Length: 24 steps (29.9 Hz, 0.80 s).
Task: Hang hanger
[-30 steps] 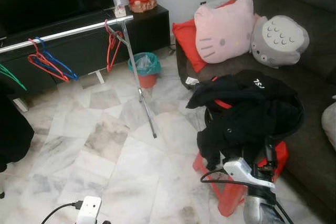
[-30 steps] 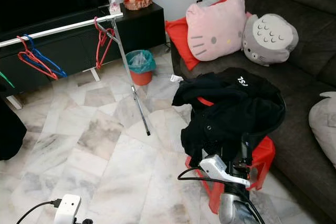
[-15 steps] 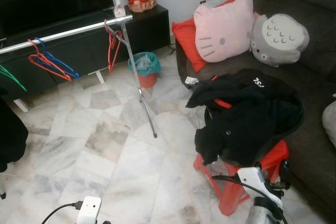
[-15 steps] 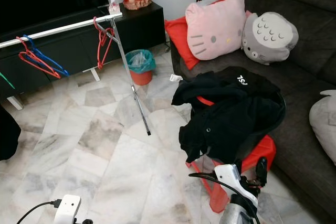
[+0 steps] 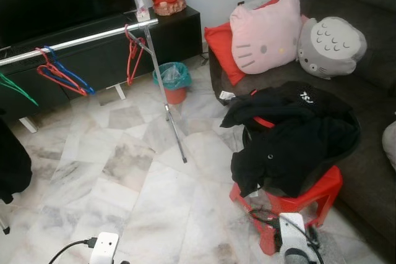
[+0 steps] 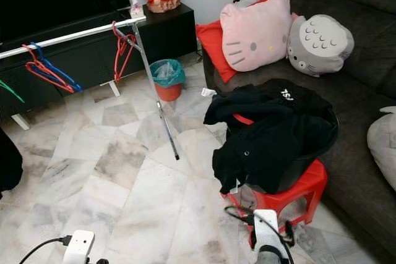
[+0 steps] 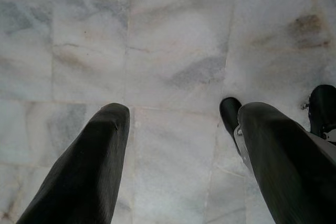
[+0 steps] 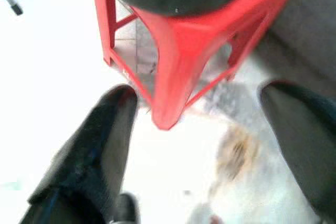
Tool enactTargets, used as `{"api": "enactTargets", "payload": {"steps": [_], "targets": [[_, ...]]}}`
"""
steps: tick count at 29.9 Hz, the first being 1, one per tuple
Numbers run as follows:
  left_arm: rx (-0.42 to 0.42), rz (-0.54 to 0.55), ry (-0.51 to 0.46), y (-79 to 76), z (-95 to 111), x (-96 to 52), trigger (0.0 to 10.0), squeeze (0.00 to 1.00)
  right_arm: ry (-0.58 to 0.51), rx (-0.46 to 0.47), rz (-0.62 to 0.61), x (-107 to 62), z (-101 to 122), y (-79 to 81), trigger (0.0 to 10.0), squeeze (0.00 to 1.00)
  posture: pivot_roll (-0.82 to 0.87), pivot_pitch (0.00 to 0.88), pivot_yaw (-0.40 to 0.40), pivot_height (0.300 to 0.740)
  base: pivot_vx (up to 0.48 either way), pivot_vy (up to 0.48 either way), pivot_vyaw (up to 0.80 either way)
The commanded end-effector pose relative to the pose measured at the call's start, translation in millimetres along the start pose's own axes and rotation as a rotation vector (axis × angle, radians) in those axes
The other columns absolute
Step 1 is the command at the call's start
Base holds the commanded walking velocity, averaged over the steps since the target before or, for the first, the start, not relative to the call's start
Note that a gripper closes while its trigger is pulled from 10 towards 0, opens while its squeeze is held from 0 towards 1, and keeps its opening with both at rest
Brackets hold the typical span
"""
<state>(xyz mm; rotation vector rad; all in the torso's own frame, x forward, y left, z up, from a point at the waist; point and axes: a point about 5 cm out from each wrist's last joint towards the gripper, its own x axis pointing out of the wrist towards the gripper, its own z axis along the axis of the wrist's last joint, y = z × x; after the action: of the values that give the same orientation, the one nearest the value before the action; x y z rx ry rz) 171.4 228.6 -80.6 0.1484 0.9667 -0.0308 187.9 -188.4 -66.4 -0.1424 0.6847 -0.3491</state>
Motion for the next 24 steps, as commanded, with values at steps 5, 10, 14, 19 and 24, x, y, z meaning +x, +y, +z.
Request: {"api": "enactTargets", "payload": {"steps": [5,10,14,19,24], "targets": [[0.022,0.021,0.008,7.2,-2.6,-1.6,10.0,0.0,-0.025,-0.225,0.047,0.9,-2.7,3.2,10.0,0.0,-0.14,0.0,0.117,0.74,0.0,0.0,0.0],[0.022,0.03,0.002,8.5,-1.6,-1.7,10.0,0.0,-0.054,-0.097,0.101,0.4,0.5,6.4,10.0,0.0,-0.13,0.0,0.116,0.74,0.0,0.0,0.0],[0.023,0.032,0.001,9.2,-1.6,-1.8,10.0,0.0,0.015,0.273,0.091,3.7,0.8,2.5,10.0,0.0,-0.13,0.0,0.119,0.74,0.0,0.0,0.0],[0.026,0.034,0.001,9.2,-1.5,-1.8,10.0,0.0,-0.007,0.324,0.073,6.8,6.3,-1.4,10.0,0.0,-0.13,0.0,0.124,0.74,0.0,0.0,0.0],[0.04,0.032,-0.005,9.1,-0.3,-1.7,10.0,0.0,0.013,0.538,0.114,7.1,5.5,1.3,10.0,0.0,-0.13,0.0,0.126,0.74,0.0,0.0,0.0]]}}
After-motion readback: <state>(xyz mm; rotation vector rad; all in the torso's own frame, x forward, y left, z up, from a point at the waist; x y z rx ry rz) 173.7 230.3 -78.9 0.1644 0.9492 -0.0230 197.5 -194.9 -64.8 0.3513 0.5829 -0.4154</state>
